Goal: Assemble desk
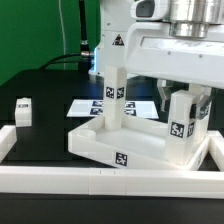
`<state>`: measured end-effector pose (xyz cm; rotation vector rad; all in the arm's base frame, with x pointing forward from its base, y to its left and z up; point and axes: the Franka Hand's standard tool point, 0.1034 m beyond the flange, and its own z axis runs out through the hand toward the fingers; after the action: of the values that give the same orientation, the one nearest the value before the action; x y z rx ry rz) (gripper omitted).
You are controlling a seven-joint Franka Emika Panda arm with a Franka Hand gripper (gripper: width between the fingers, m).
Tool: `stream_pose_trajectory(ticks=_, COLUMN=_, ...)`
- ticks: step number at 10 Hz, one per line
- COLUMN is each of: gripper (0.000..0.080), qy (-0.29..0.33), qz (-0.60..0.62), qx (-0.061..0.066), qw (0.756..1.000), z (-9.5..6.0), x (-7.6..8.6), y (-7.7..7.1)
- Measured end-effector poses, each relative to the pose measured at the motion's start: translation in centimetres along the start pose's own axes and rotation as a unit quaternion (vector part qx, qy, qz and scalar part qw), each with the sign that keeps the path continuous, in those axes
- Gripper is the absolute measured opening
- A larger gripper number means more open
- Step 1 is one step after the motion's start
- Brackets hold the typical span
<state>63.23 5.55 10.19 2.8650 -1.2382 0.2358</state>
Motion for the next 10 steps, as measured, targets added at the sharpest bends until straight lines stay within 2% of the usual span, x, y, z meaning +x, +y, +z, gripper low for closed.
stream_pose_trajectory(ticks=1, gripper=0.0354, qy=0.0, qz=-0.01, qx=0.0, qw=1.0, z=0.0, x=-0.1, y=-0.1)
stream_pose_trajectory(ticks=2, gripper=0.0537, qy=0.0, qz=-0.013, qx=0.001, qw=1.0, z=-0.1, x=-0.1, y=-0.2)
stream_pose_trajectory(ticks=3, gripper=0.0626, qy=0.001, qz=-0.027, qx=0.009, qw=1.0, z=-1.1, x=-0.2, y=-0.5)
stream_pose_trajectory(ticks=5, gripper=0.0643, qy=0.001, qz=-0.067, qx=0.02, qw=0.998, z=-2.5, x=-1.0, y=1.1)
stream_pose_trajectory(ticks=6, gripper=0.0648, qy=0.001, qz=-0.091, qx=0.026, qw=0.995, z=-3.5, x=-1.1, y=2.7)
stream_pose_trajectory(ticks=7, gripper=0.0648, qy=0.001, qz=-0.117, qx=0.031, qw=0.993, z=-4.5, x=0.4, y=4.5)
stream_pose_trajectory(ticks=8, gripper=0.0649, qy=0.007, qz=-0.13, qx=0.028, qw=0.991, z=-4.6, x=2.2, y=6.1)
stream_pose_trajectory(ticks=9, gripper=0.0649, qy=0.011, qz=-0.138, qx=0.022, qw=0.99, z=-4.1, x=3.7, y=7.4)
stream_pose_trajectory(ticks=10, gripper=0.0649, qy=0.014, qz=-0.134, qx=0.017, qw=0.991, z=-3.5, x=4.7, y=7.4)
